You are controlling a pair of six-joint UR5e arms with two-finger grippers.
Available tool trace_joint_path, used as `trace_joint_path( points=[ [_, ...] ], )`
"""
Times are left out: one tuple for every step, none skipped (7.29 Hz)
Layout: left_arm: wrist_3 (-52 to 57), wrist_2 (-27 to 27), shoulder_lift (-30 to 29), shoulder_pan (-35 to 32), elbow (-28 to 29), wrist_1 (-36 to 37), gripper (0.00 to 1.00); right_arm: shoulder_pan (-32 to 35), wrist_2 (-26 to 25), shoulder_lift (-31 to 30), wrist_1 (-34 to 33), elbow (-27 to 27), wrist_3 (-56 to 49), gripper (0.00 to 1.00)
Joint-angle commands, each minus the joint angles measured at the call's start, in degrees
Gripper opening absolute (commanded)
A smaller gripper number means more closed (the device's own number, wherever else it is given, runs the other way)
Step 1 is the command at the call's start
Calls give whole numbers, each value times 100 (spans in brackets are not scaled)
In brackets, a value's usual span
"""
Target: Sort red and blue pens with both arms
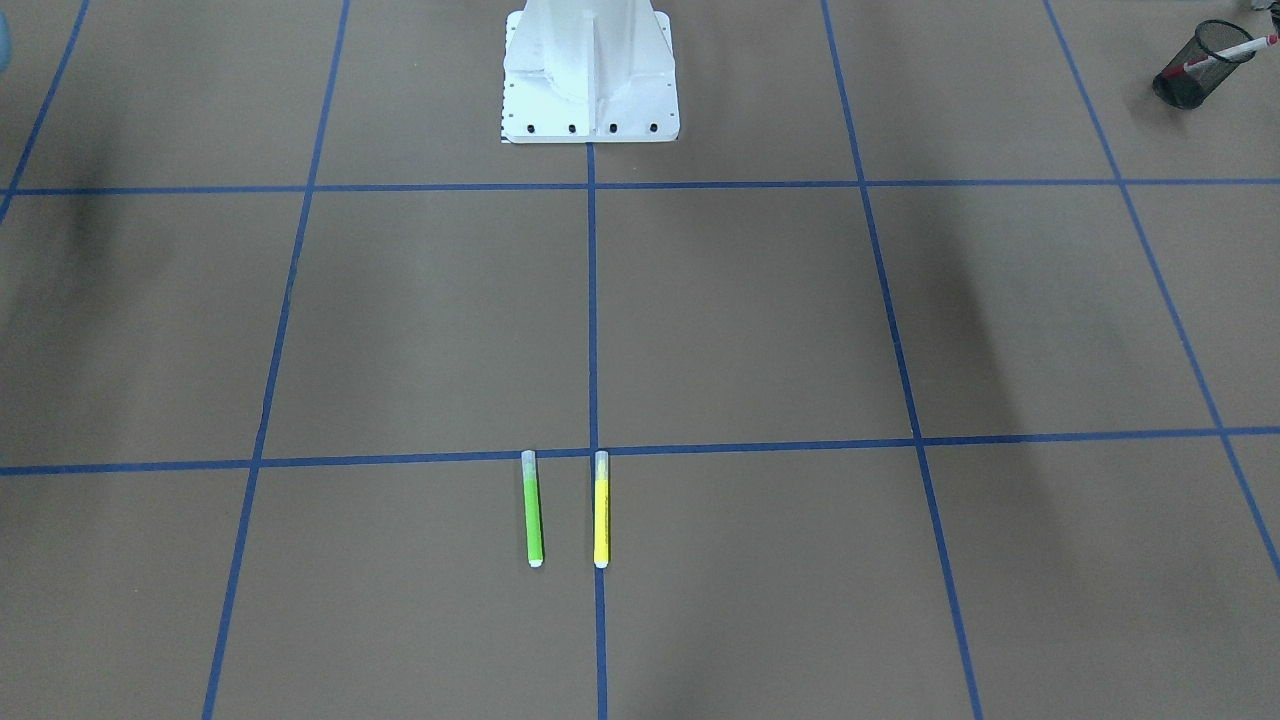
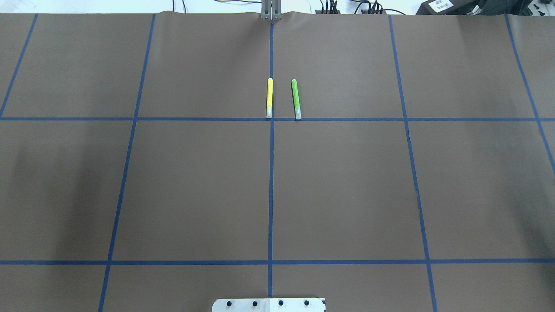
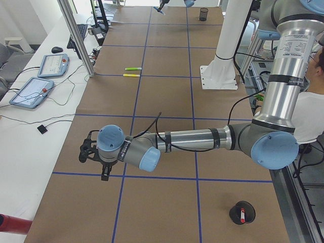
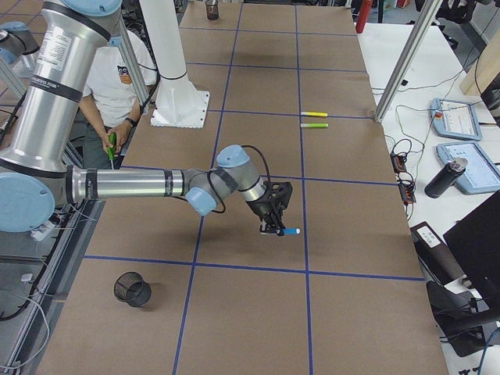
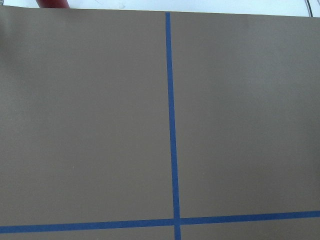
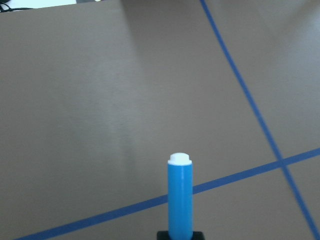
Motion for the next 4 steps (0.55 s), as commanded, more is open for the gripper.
trace_joint_path(
  points=[
    [0,3,-97,61,59,13,100,774,481,-1120,1882,-345,-350,0],
    [-9,3,-97,87,60,13,100,1134,624,-1395,2909,-922,-865,0],
    [-17,3,-97,96,60,13,100,1495,964,-1432,3798,-1571,-1053,0],
    [-18,3,-97,96,51,13,100,1794,1229,-1528,4694,-2161,-1429,0]
  ],
)
